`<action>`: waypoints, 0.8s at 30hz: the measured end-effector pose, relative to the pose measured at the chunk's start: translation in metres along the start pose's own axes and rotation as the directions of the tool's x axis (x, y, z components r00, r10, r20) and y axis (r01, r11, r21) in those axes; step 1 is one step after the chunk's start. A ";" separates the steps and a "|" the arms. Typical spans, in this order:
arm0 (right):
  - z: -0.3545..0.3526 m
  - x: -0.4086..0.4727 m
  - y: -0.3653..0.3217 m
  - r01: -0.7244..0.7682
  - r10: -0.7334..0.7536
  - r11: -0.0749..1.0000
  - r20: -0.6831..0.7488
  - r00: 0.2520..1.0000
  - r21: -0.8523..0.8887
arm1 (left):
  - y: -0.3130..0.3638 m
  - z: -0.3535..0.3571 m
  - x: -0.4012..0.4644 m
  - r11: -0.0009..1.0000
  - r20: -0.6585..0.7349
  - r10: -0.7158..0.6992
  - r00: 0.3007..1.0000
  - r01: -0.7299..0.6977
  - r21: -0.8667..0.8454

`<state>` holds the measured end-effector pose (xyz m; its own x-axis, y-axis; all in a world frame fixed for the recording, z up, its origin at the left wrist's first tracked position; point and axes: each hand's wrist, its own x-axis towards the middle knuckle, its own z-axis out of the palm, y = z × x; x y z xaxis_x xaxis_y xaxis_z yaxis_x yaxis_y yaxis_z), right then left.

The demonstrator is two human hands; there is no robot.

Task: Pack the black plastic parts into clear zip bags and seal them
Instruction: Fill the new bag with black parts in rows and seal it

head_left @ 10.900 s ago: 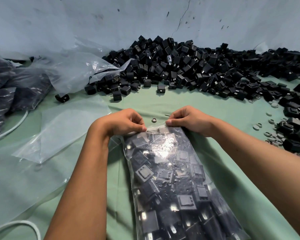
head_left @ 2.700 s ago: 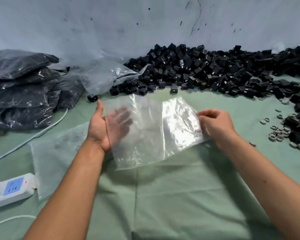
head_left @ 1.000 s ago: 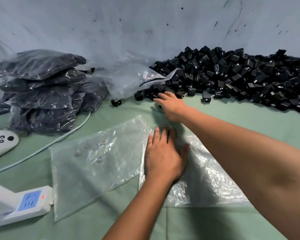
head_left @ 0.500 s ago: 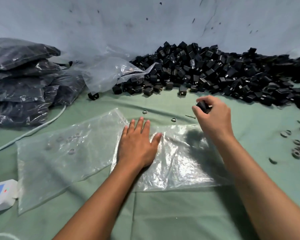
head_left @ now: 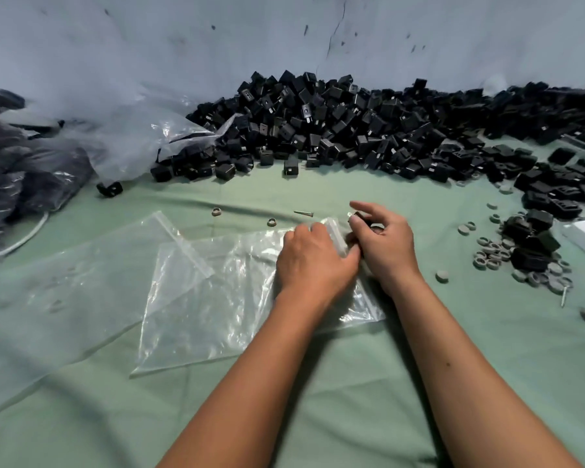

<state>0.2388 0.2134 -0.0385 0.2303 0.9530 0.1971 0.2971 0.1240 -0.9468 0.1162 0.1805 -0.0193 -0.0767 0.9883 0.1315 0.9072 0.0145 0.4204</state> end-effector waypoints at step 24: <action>-0.037 -0.011 -0.030 -0.238 -0.085 0.892 0.659 0.748 0.385 | -0.031 -0.024 0.012 0.890 0.070 -0.146 0.987 0.162 -0.426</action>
<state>0.2618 0.1891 -0.0029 -0.4637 0.8840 0.0603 -0.1471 -0.0096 -0.9891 0.0770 0.1887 -0.0095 -0.1795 0.9837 0.0052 0.6190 0.1088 0.7778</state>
